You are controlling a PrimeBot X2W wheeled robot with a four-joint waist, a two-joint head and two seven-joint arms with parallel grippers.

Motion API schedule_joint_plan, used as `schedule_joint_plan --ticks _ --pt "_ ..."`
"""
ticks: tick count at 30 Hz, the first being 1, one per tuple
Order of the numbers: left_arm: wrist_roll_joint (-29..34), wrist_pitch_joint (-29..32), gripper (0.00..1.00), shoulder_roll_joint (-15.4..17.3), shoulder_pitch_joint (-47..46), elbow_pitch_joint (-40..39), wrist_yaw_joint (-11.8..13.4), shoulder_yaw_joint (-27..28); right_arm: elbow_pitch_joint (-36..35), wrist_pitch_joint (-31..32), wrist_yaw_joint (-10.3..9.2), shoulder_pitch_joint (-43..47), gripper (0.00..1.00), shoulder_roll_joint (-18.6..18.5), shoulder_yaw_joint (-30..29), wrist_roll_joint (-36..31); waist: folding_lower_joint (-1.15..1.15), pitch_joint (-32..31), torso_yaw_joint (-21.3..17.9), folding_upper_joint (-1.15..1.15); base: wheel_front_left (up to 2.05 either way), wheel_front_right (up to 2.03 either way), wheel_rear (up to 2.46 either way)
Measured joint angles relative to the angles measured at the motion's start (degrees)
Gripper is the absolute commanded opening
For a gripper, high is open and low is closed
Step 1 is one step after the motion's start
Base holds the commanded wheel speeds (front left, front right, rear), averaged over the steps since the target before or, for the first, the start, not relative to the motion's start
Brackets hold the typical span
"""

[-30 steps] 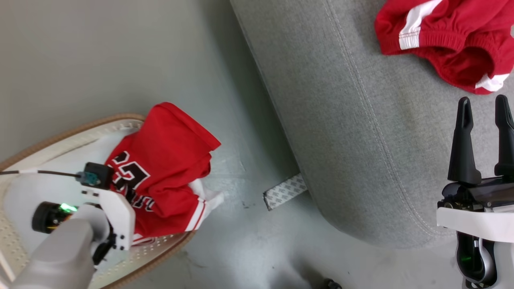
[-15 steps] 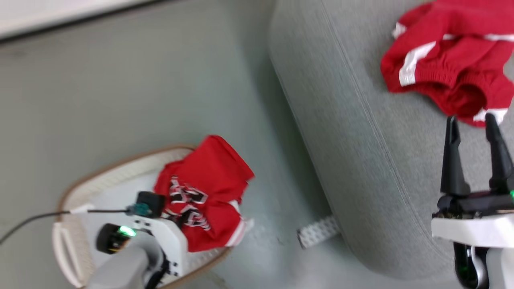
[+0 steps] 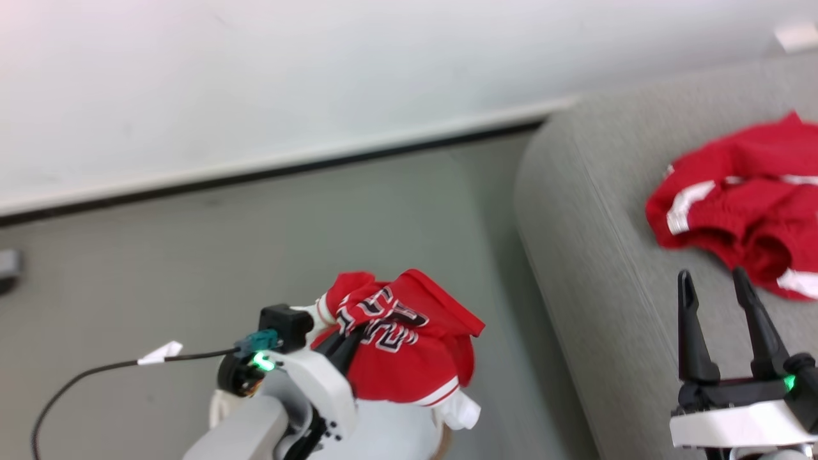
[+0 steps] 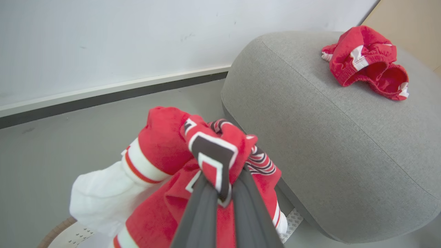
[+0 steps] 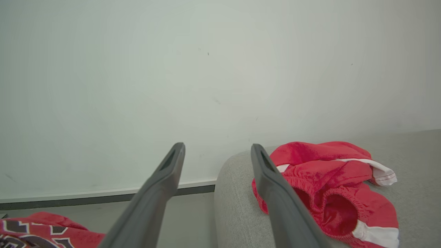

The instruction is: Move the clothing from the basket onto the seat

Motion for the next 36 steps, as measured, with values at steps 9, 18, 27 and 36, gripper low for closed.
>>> schedule_joint_plan --ticks 9,18,27,36 --pt "7.25 -0.01 0.0 -1.79 1.35 -10.82 0.09 8.46 1.47 0.0 -0.01 3.43 1.0 -1.11 1.09 0.98 -0.01 -8.16 6.1 0.0 0.0 0.0 0.0" --pt "10.39 -0.01 0.0 -1.9 0.85 -19.91 1.08 12.49 2.02 0.0 0.0 5.0 1.0 -1.65 3.89 2.27 0.0 -12.88 10.45 0.0 0.0 0.0 0.0" --pt "10.23 0.65 0.0 -0.74 0.76 -25.68 2.64 13.54 1.82 -0.01 0.0 5.49 1.0 -1.99 5.43 3.22 0.0 -13.57 12.08 0.0 0.0 0.0 0.0" --pt "9.98 1.01 0.0 -0.38 1.26 -26.85 3.3 13.28 2.48 0.0 -0.01 5.47 1.0 -2.07 6.99 3.21 0.01 -13.38 12.61 0.0 0.0 0.0 0.0"
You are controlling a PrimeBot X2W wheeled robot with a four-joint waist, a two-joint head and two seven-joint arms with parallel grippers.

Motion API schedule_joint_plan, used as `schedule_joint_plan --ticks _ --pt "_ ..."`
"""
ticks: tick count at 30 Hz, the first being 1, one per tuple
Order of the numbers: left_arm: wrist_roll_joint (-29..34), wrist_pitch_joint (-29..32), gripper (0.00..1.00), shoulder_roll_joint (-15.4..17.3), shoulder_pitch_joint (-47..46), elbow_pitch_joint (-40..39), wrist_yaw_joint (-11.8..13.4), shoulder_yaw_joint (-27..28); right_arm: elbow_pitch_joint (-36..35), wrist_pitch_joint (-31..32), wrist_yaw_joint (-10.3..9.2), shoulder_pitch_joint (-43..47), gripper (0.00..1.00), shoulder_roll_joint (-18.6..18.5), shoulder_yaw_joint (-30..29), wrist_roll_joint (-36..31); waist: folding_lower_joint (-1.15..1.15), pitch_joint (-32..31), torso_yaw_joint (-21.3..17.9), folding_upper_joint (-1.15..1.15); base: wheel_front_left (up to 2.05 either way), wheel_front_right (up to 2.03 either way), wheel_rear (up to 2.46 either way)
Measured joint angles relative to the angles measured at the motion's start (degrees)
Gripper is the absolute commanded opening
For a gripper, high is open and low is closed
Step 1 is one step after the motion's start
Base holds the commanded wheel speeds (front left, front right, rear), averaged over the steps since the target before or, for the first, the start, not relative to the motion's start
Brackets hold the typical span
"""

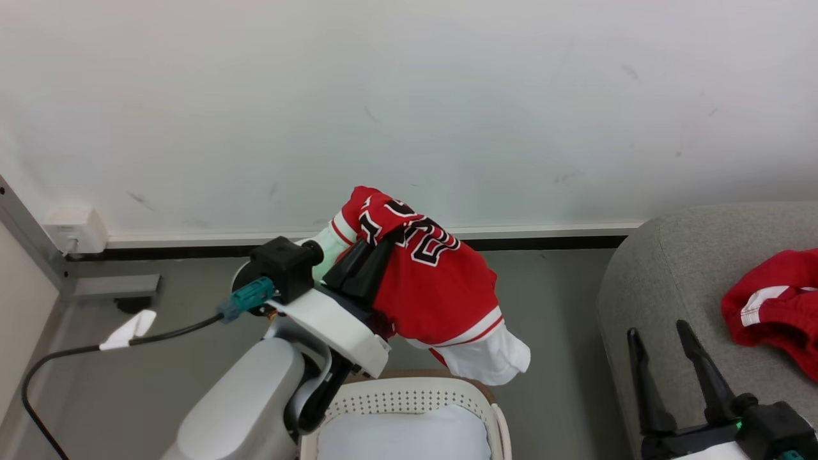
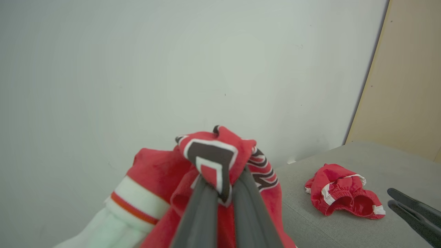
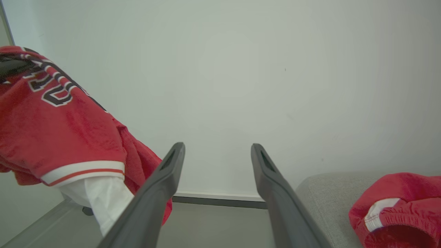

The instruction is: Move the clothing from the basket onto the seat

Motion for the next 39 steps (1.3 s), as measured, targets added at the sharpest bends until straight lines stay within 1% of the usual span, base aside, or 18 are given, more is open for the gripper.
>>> schedule_joint_plan --ticks 3,5,8,13,16,22,25,29,30,31,32,35,39 --pt "-0.09 -0.01 0.0 -0.09 0.0 -0.03 -0.01 -0.19 1.43 -0.01 0.01 -0.37 1.0 -0.73 2.93 -0.41 0.0 -0.06 0.27 0.0 0.0 0.0 0.0" --pt "-0.15 -0.01 0.0 -0.15 0.0 -0.02 -0.01 -0.35 3.92 -0.01 0.0 -0.76 1.0 -1.49 7.54 -0.82 0.0 -0.09 0.4 0.0 0.0 0.0 0.0" --pt "-0.16 -0.03 0.0 -0.71 -0.03 0.08 -0.04 -0.78 6.89 0.0 0.0 -2.7 1.0 -1.55 13.5 -0.51 0.0 -0.11 0.92 0.0 0.0 0.0 0.0" --pt "-0.16 -0.07 0.0 -2.01 -0.07 0.25 -0.46 -2.3 12.95 0.0 0.01 -6.45 1.0 -1.27 19.47 0.48 0.01 -0.23 2.63 0.0 0.0 0.0 0.0" --pt "-0.13 0.32 0.0 -3.04 -0.05 0.32 -0.85 -4.09 17.62 0.0 0.01 -9.21 1.0 -0.65 21.28 1.11 0.01 -0.41 3.96 0.0 0.0 0.0 0.0" --pt "0.04 0.82 0.0 -5.86 0.51 0.05 -1.81 -8.61 26.3 -0.01 0.0 -12.55 1.0 -0.26 21.56 1.24 0.01 -0.86 7.85 0.0 0.0 0.0 0.0" --pt "0.03 1.03 0.0 -6.76 0.79 -0.2 -2.29 -10.84 28.2 0.0 0.01 -13.52 1.0 -0.31 21.04 1.26 0.01 -1.16 10.12 0.0 0.0 0.0 0.0" --pt "-0.32 1.38 0.0 -7.39 1.32 -0.59 -2.55 -13.19 28.19 0.0 0.01 -13.8 1.0 -0.49 19.25 1.32 0.01 -1.68 13.08 0.0 0.0 0.0 0.0" --pt "-0.45 1.42 0.0 -7.49 1.51 -0.54 -2.56 -13.58 27.91 0.0 0.0 -13.79 0.51 -0.55 18.93 1.34 0.01 -1.81 13.73 0.0 0.0 0.0 0.0" --pt "-0.49 1.45 0.0 -7.55 1.59 -0.47 -2.64 -13.91 27.57 0.0 0.01 -13.78 0.38 -0.58 18.7 1.34 0.01 -1.95 14.33 0.0 0.0 0.0 0.0" --pt "-0.58 1.49 0.0 -7.58 1.61 -0.41 -2.72 -14.05 27.13 0.0 0.0 -13.76 0.01 -0.59 18.55 1.33 0.01 -2.08 14.89 0.0 0.0 0.0 0.0" --pt "-0.92 1.48 0.0 -7.56 1.64 -0.04 -2.74 -14.12 26.47 0.0 0.01 -13.5 0.0 -0.91 18.29 1.36 0.01 -2.4 16.14 0.0 0.0 0.0 0.0" --pt "-1.19 1.32 0.0 -7.32 1.65 0.46 -2.74 -13.8 25.63 0.0 0.01 -13.28 0.0 -1.23 18.23 1.47 0.01 -2.61 16.69 0.0 0.0 0.0 0.0"
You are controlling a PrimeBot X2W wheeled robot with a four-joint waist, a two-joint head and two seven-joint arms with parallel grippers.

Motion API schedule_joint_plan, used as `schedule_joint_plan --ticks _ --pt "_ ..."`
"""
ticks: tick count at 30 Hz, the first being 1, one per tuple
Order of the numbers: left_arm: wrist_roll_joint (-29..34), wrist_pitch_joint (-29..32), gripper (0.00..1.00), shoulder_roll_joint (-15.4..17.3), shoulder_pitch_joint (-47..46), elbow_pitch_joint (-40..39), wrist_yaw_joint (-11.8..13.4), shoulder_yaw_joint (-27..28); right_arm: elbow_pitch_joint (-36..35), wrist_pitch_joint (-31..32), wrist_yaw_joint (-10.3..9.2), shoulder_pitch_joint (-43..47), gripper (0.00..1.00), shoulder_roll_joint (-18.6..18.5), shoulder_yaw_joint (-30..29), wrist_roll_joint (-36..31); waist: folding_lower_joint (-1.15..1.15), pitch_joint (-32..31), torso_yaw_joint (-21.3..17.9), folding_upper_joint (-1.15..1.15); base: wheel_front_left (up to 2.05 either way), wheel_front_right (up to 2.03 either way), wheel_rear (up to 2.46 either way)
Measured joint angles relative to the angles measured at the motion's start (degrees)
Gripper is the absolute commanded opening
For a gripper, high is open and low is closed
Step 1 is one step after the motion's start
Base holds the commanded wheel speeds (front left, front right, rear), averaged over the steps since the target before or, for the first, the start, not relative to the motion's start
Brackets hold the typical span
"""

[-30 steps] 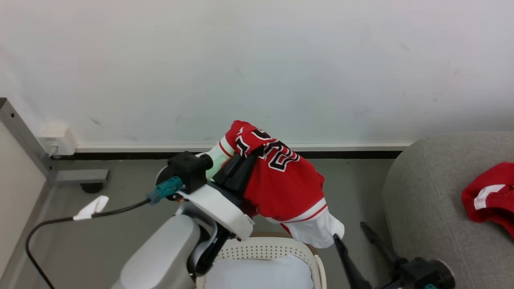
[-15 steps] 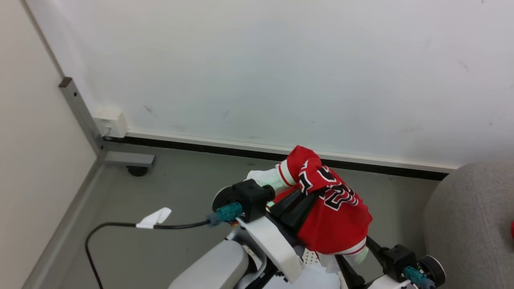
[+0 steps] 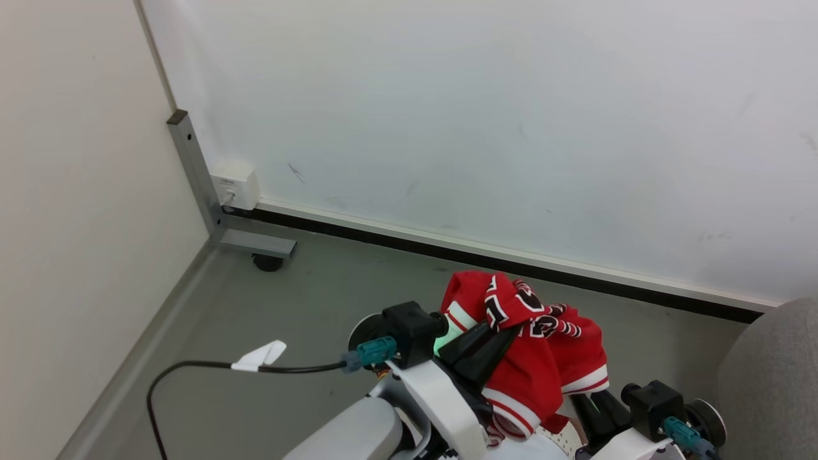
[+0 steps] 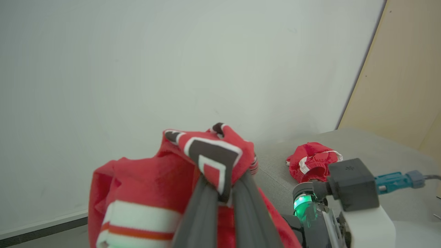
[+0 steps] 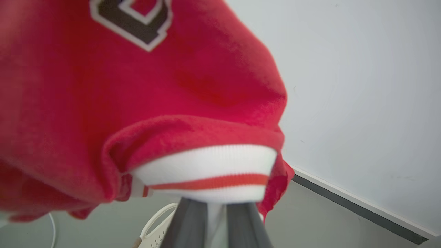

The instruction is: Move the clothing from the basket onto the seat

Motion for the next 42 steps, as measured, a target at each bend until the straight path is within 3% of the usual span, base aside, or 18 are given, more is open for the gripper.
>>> schedule_joint_plan --ticks 17,18,19,20,31,42 --pt "-1.23 -1.09 0.0 1.08 0.21 2.72 0.46 1.42 -7.55 0.01 0.0 1.97 0.0 -0.71 -5.11 0.99 0.0 1.27 -3.21 0.0 0.0 0.0 0.0" --pt "-1.23 -1.31 0.21 1.09 0.27 2.83 0.49 1.44 -8.12 0.01 0.0 1.97 0.0 -0.87 -5.63 0.99 0.0 1.33 -3.56 0.0 0.0 0.0 0.0" --pt "-1.24 -1.43 0.91 1.1 0.35 2.87 0.52 1.48 -8.69 0.0 0.0 1.97 0.0 -0.98 -6.26 0.98 0.0 1.39 -3.93 0.0 0.0 0.0 0.0" --pt "-1.3 -1.45 1.0 1.14 0.41 2.99 0.52 1.45 -9.33 0.0 0.0 1.97 0.0 -1.11 -6.92 0.97 0.0 1.46 -4.36 0.0 0.0 0.0 0.0" --pt "-1.31 -2.0 1.0 1.66 1.62 3.75 0.53 1.49 -15.9 0.02 -0.01 0.72 0.0 -4.54 -14.0 -0.24 0.0 2.27 -10.86 0.0 0.0 0.0 0.0" --pt "0.23 -2.26 1.0 2.02 2.49 2.25 0.45 2.19 -25.51 0.01 -0.01 -1.43 0.0 -10.21 -20.38 -2.54 0.0 3.37 -22.1 0.0 0.0 0.0 0.0"
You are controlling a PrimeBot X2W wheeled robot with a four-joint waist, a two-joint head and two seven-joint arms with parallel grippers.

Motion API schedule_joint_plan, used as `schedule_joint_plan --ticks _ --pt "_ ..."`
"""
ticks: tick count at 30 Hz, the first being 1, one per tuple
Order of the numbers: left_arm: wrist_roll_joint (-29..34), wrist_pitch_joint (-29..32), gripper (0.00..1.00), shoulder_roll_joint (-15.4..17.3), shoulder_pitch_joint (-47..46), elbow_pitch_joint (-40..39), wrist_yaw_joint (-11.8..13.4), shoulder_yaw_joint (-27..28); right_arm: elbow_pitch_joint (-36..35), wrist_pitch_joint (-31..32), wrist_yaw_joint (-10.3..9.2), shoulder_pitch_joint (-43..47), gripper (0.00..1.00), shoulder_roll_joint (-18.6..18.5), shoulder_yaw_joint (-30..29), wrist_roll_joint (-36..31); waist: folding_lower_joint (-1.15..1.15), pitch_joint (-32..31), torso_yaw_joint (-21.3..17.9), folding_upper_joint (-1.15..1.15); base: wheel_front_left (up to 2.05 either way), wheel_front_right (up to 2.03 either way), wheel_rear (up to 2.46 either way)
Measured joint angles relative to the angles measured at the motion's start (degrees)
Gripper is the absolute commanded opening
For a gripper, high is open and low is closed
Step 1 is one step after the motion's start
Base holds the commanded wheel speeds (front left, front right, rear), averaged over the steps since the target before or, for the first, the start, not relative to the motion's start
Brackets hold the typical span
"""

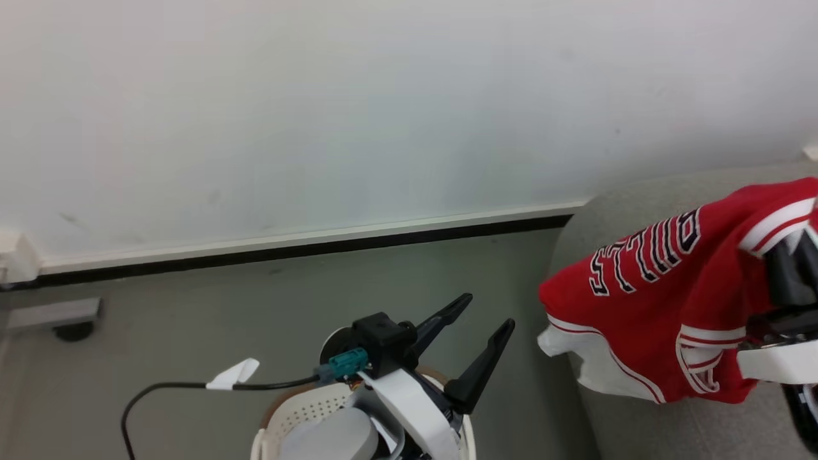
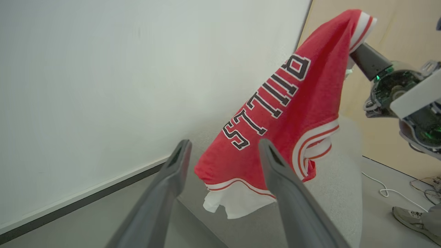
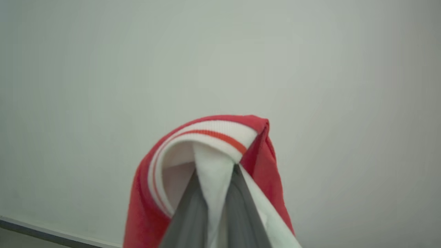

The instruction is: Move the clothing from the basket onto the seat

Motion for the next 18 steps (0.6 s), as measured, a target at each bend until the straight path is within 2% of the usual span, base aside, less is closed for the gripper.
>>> schedule_joint_plan --ticks 7,13,18 --pt "2.01 -0.09 1.0 0.24 0.02 -1.56 -0.1 1.02 -8.29 2.8 0.01 0.47 0.0 -2.68 -6.23 -1.1 0.0 1.55 -7.42 0.0 0.0 0.0 0.0" --pt "4.6 -0.1 1.0 0.66 0.07 -2.4 -0.34 1.81 -12.72 4.52 0.01 3.47 0.0 -1.66 -8.5 -1.11 0.0 3.11 -13.1 0.0 0.0 0.0 0.0" --pt "5.88 -0.14 1.0 0.63 0.36 -2.56 -0.52 2.54 -15.36 4.77 0.01 4.48 0.0 -1.23 -7.86 -1.09 0.0 3.94 -17.1 0.0 0.0 0.0 0.0"
